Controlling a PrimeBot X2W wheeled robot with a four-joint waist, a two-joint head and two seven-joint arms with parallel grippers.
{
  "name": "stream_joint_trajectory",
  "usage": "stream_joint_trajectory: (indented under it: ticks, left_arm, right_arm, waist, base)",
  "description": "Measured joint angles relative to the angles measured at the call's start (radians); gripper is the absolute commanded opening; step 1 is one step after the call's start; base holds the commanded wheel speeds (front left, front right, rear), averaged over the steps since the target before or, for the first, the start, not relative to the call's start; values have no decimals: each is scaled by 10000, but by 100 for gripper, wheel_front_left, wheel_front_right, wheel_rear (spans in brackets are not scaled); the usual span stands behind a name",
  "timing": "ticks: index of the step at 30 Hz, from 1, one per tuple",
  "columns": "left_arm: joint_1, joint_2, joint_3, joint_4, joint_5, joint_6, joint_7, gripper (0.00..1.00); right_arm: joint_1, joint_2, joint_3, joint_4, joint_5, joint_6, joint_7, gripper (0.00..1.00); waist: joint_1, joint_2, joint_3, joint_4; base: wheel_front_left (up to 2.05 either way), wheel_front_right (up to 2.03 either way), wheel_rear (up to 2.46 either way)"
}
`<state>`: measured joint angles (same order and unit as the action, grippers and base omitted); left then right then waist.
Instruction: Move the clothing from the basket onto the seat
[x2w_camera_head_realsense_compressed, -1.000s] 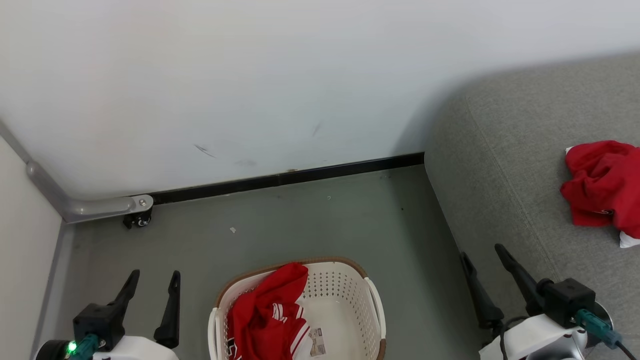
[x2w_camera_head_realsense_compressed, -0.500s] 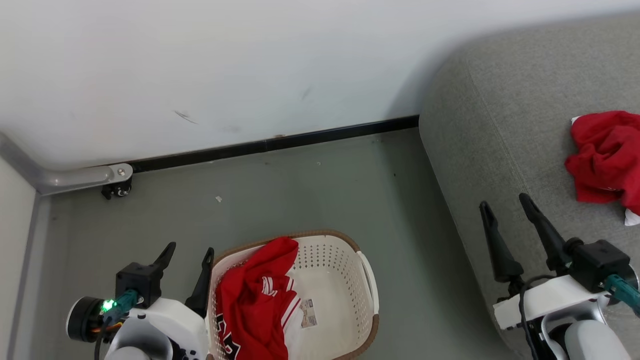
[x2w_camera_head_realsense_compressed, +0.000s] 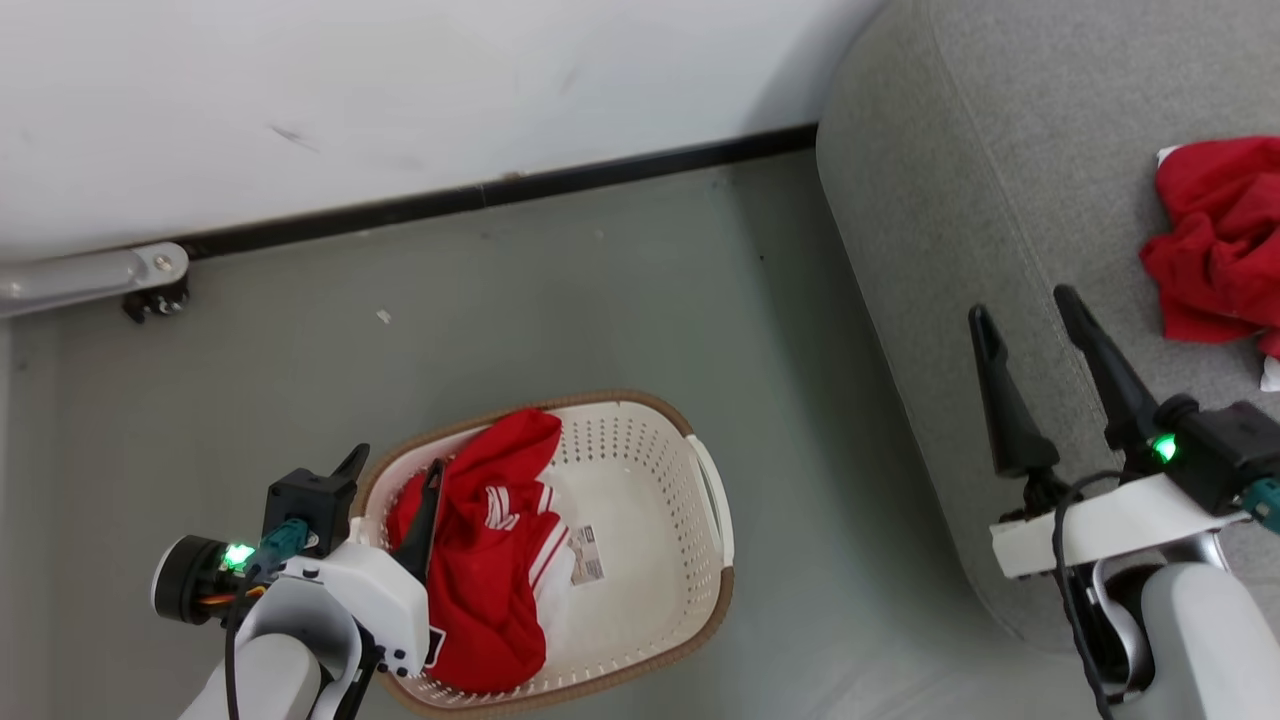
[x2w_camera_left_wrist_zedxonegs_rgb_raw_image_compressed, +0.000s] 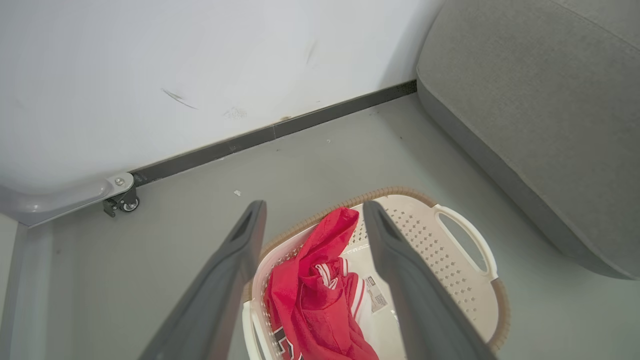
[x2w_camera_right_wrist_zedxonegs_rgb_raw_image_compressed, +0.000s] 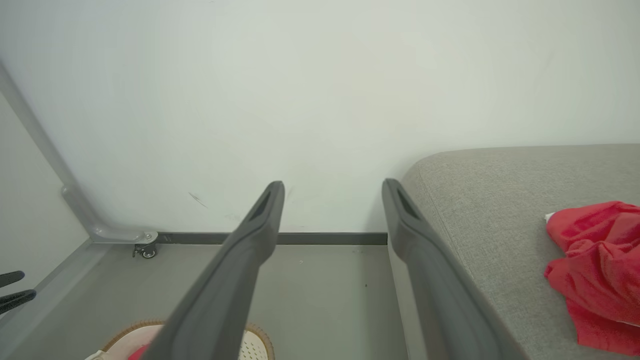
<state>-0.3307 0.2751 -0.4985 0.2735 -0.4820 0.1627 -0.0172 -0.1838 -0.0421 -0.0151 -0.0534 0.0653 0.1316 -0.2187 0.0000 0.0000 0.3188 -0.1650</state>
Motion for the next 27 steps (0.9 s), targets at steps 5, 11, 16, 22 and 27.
stream_joint_trajectory:
  ticks: [5,11,16,22,27]
  left_arm:
    - [-344,-17,-109,428,190,-92,25,100]
    - [-638,-102,-171,882,295,-173,-17,100]
    - [-828,-138,-230,1360,424,-224,-109,100]
    - [-1048,-140,-288,1894,537,-261,-232,100]
    - [-1320,-165,-286,2284,612,-332,-389,100]
  right_arm:
    - [-500,-2,44,-111,119,0,-2,100]
    - [-1006,-4,73,-178,146,0,-2,100]
    - [-1552,-4,21,-270,148,0,-13,100]
    - [-2200,-8,4,-293,148,0,-15,100]
    - [-2701,-13,96,-290,146,0,-15,100]
  waist:
    - [0,0,544,-151]
    - [1,0,1073,-296]
    - [0,0,1585,-439]
    - [0,0,2170,-601]
    - [0,0,2636,-725]
  base:
    - [0,0,0]
    - [0,0,0]
    - [0,0,0]
    - [0,0,0]
    - [0,0,0]
